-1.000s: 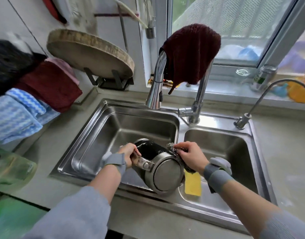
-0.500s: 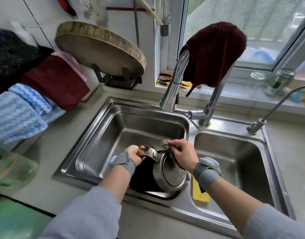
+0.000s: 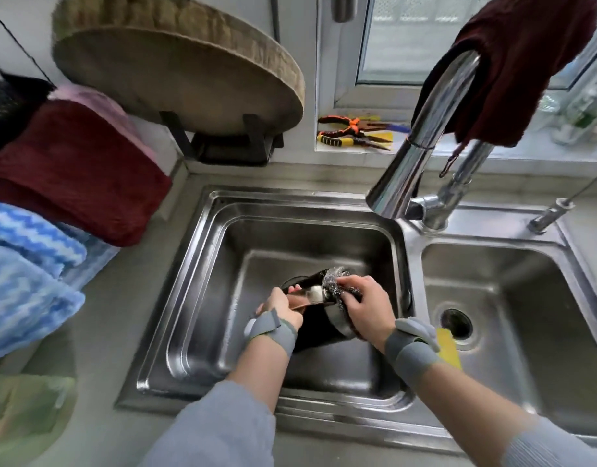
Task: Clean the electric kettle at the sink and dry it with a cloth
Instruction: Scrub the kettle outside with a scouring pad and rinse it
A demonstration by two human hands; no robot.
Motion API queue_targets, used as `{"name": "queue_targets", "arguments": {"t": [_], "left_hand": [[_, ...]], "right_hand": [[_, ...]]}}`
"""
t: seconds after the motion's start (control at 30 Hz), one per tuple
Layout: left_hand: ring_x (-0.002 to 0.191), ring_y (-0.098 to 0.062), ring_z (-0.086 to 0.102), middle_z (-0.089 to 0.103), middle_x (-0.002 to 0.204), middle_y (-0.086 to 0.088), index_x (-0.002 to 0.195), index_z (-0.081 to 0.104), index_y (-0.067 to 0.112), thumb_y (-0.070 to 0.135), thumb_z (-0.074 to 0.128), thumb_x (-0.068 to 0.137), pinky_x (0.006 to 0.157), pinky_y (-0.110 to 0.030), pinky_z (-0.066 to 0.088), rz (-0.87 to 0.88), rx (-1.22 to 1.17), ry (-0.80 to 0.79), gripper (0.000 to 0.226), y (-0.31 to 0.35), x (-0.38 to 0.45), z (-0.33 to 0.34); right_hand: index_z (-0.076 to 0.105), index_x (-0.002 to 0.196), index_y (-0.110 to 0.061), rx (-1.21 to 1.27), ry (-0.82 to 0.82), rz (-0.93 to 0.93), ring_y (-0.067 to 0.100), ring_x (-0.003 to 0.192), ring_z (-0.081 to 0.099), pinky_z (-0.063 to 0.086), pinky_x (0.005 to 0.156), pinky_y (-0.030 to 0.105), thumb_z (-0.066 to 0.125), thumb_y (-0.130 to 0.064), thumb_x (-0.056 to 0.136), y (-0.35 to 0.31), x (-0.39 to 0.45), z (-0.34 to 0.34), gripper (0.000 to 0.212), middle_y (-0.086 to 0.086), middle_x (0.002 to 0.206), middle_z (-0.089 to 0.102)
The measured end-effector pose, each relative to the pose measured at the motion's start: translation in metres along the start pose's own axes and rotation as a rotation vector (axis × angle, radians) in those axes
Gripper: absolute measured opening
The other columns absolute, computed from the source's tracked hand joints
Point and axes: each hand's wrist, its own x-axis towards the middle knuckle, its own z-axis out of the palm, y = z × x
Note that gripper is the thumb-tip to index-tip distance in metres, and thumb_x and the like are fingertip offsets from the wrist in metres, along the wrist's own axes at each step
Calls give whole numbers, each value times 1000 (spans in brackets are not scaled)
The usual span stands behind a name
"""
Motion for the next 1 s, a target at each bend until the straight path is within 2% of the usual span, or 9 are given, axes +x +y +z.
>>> {"name": "queue_targets", "arguments": {"t": [0.1, 0.17, 0.23, 0.3, 0.43, 0.53, 0.63, 0.87, 1.0], "left_hand": [[49, -13, 60, 61, 57, -8, 85, 62, 0, 11, 40, 92, 42, -19, 49, -180, -110, -41, 26, 7, 8, -11], [96, -24, 59, 65, 100, -11, 113, 61, 5, 27, 36, 92, 75, -33, 52, -91, 365, -39, 39, 7, 13, -14], [126, -31, 40, 54, 126, -11, 123, 59, 11, 38, 18, 92, 105, -41, 31, 140, 905, 32, 58, -3, 19, -18], [125, -34, 39, 57, 125, -14, 115, 65, 11, 40, 13, 92, 109, -44, 24, 289, 1109, -27, 63, -9, 20, -16], [120, -36, 41, 60, 124, -15, 98, 68, 17, 60, 14, 84, 95, -45, 28, 329, 1342, -182, 71, -18, 19, -3], [94, -24, 60, 70, 89, -4, 76, 67, 18, 71, 35, 86, 86, -35, 39, 407, 1110, -347, 63, -9, 19, -4], [55, -9, 51, 55, 54, 8, 56, 54, 18, 72, 52, 79, 61, -25, 39, 424, 842, -361, 58, 0, 14, -8], [55, -15, 55, 59, 64, -2, 73, 62, 13, 54, 43, 94, 56, -26, 46, 185, 92, -374, 50, -13, 19, 9], [61, -20, 64, 66, 70, -9, 89, 63, 9, 61, 22, 96, 64, -33, 50, -50, -296, -475, 67, -8, 28, 6]], "right_hand": [[71, 109, -14, 20, 23, -13, 19, 101, 58, 32, 85, 9, 60, -6, 86, -5, 7, 12, 26, 7, 105, 59], [72, 108, -14, 15, 29, -3, 20, 100, 58, 32, 84, 10, 60, -7, 87, -4, 13, 17, 25, 7, 105, 57], [71, 109, -13, 23, 44, 17, 21, 101, 59, 32, 85, 10, 59, -6, 87, -1, 18, 20, 26, 8, 107, 58], [70, 110, -12, 45, 57, 58, 22, 104, 58, 29, 83, 7, 58, -6, 88, 3, 22, 23, 26, 9, 110, 58], [70, 111, -17, 79, 66, 93, 21, 105, 59, 28, 84, 6, 59, -8, 88, 10, 28, 23, 27, 9, 113, 58], [69, 112, -19, 105, 85, 124, 20, 108, 59, 32, 87, 11, 59, -13, 88, 13, 38, 16, 27, 8, 115, 63], [69, 114, -19, 106, 111, 115, 20, 106, 59, 34, 86, 13, 58, -15, 89, 11, 44, 2, 27, 8, 114, 64], [68, 113, -14, 101, 20, -127, 17, 104, 58, 36, 92, 14, 59, -8, 88, -10, 32, -3, 27, 7, 109, 61], [69, 112, -14, 125, 37, -115, 17, 104, 58, 32, 85, 8, 59, -6, 88, -9, 30, 10, 27, 8, 109, 64]]}}
